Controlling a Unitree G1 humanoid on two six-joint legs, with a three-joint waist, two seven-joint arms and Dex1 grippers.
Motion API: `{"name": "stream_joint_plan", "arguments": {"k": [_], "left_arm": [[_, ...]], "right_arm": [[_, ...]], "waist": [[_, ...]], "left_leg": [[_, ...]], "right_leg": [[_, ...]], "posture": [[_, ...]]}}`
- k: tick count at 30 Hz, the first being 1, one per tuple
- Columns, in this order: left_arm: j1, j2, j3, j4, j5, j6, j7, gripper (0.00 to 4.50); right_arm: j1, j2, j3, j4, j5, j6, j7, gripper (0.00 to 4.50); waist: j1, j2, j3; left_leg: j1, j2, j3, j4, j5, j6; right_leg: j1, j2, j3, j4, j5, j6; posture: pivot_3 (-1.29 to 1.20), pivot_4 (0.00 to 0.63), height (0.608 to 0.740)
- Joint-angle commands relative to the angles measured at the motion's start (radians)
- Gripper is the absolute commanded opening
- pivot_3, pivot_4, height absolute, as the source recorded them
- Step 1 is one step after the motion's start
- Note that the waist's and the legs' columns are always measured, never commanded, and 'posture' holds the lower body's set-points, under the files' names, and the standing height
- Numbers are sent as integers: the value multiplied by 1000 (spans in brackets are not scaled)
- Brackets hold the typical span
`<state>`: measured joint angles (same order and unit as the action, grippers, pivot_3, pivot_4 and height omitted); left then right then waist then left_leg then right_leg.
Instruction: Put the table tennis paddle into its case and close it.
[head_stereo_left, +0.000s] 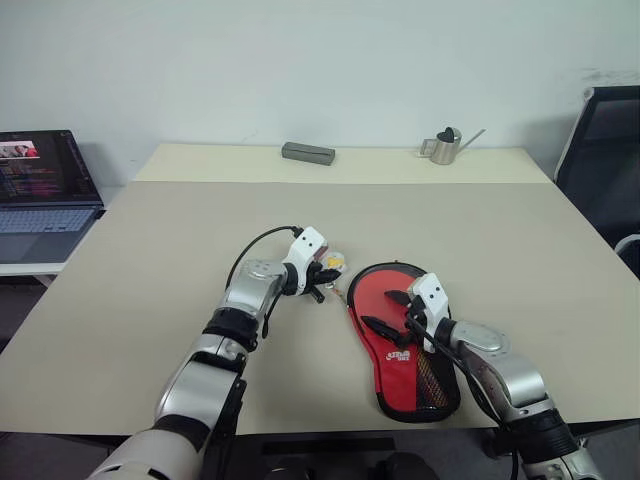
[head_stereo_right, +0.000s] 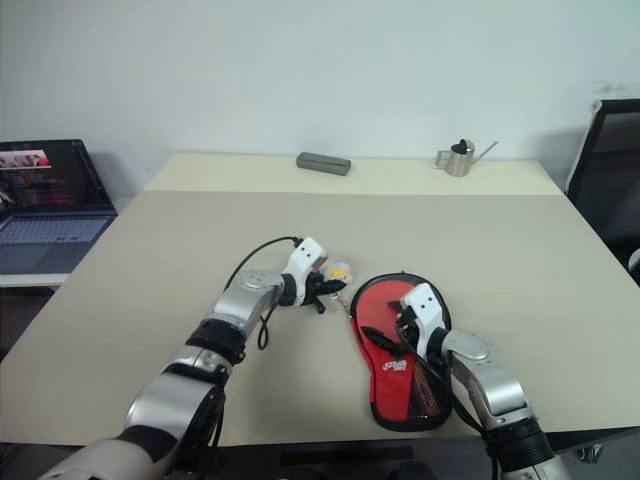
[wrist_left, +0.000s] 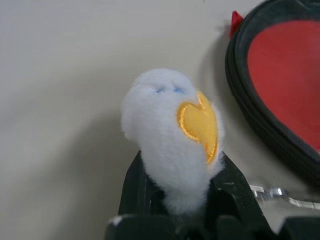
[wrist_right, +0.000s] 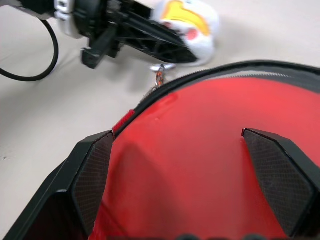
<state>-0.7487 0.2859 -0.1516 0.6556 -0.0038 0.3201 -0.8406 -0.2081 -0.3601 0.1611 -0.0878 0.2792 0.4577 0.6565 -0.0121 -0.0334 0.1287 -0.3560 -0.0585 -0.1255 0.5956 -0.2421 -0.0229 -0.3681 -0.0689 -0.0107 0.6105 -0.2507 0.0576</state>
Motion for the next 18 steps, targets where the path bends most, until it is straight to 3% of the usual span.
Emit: {"name": "stream_joint_plan", "arguments": {"k": [1,9,18], "left_arm": [[60,18,-15,-152,-13,82,-13,359],[109,18,2,-311,-43,182,15,358],[58,50,-5,-252,-34,167,11,358]], "right_arm": [[21,-32,-6,-36,0,23,18,4500],[-3,-12,49,31,-39,26,24,4500],[-71,63,83,245,-131,-67,-9,4500]], "waist": [[1,0,-1],[5,-1,-2],[2,-2,-4]], "left_leg": [[0,0,0,0,0,0],[4,0,0,0,0,0],[10,1,0,0,0,0]], "right_leg": [[0,0,0,0,0,0],[1,-1,0,0,0,0],[5,-1,0,0,-1,0]], "posture": [[0,150,740],[0,150,740],[0,150,740]]}}
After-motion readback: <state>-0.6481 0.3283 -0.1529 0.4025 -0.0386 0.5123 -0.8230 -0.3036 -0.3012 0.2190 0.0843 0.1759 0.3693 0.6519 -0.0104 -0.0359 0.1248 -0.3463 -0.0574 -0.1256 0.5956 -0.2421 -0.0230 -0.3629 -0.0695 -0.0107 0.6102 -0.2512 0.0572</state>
